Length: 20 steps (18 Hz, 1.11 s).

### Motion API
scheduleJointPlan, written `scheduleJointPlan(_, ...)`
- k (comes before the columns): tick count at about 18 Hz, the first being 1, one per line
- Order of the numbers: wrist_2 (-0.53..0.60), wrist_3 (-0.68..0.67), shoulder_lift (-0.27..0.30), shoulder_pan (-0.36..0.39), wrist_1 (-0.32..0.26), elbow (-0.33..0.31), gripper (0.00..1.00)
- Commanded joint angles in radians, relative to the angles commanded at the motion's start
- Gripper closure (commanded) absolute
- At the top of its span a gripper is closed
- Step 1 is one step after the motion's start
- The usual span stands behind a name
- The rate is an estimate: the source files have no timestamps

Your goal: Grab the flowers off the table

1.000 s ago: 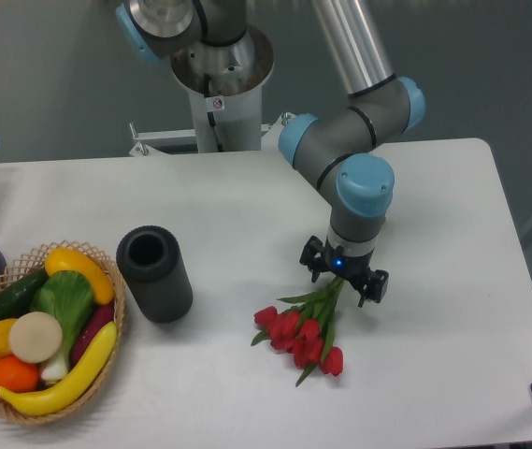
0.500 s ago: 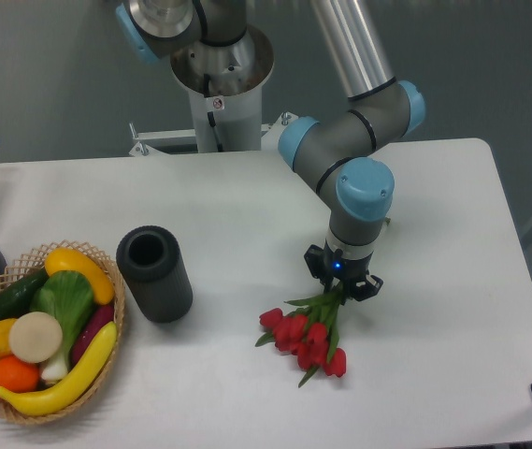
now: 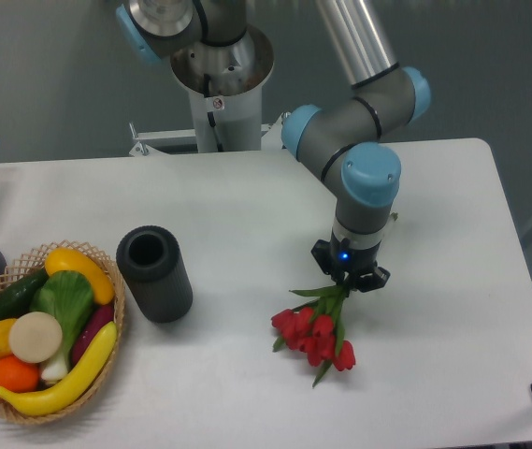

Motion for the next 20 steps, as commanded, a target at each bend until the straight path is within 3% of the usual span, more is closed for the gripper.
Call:
scheduleJointPlan(3,-0.002,0.002,0.002,0.024,-0.11,0.078,0.82)
scheduleJointPlan(6,0.0,0.012,0.0,0.025,-0.173,0.141,0.87)
scheduleJointPlan(13,0.003,0.053,0.0,0.021,-0.178,0.18,0.93)
scheduleJointPlan(20,0.028,0.115,0.002,0.017,-0.175,0.164,0.94)
